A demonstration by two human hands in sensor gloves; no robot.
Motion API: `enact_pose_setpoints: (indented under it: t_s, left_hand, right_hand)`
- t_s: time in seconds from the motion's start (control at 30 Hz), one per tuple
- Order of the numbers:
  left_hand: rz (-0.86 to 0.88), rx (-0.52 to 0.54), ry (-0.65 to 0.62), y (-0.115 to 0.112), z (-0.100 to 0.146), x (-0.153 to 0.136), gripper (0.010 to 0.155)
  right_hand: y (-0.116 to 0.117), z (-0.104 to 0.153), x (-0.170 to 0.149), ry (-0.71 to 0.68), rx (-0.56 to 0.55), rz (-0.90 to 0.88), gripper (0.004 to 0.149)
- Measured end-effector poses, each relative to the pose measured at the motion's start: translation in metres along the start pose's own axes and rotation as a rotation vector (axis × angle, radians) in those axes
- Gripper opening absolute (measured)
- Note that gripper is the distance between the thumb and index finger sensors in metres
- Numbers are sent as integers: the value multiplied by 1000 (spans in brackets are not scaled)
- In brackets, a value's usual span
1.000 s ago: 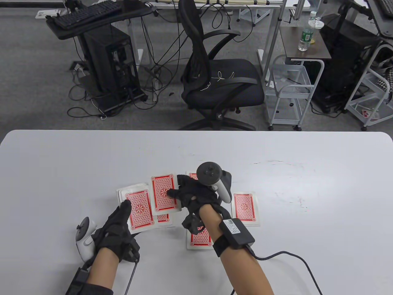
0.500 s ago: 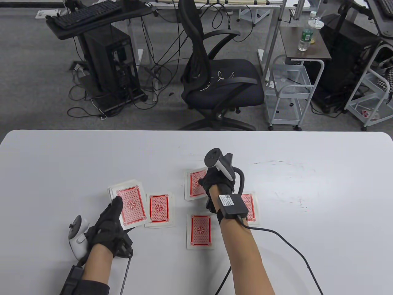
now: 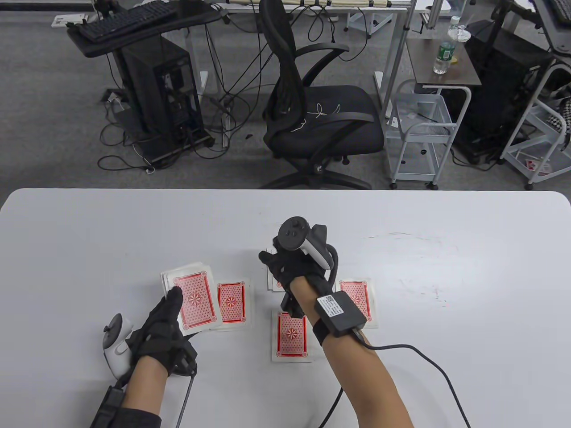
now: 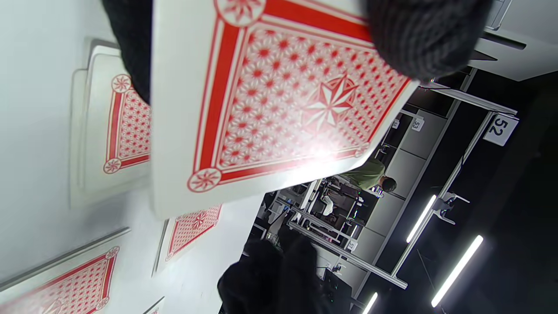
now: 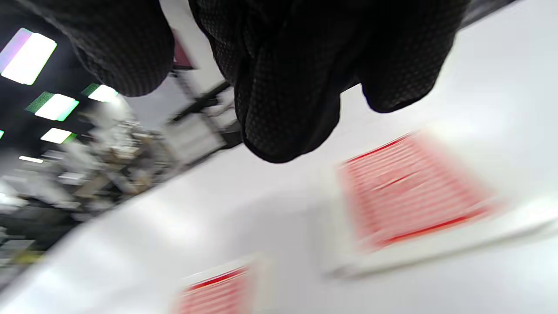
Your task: Four-player card dealing with fan arrangement
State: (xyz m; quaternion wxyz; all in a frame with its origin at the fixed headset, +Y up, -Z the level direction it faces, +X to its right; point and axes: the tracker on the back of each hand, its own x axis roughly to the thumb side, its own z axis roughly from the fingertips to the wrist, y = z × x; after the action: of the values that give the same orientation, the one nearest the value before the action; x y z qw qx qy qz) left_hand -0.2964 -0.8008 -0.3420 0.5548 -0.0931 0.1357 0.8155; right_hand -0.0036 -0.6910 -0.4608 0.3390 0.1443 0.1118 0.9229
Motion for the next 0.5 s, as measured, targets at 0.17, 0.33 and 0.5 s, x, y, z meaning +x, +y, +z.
enact_pose_setpoints:
  t_s: [0.17, 0.33, 0.5]
  left_hand:
    - [-6, -29, 10, -9, 2, -6, 50]
    - [-2, -50, 12, -18, 6, -9, 50]
    - [10, -83, 20, -20, 9, -9, 50]
  right_hand:
    - [45, 28, 25, -118, 80, -153, 76]
    - [57, 37, 21, -118, -62, -221, 61]
    - [49, 38, 5, -95, 1, -345, 59]
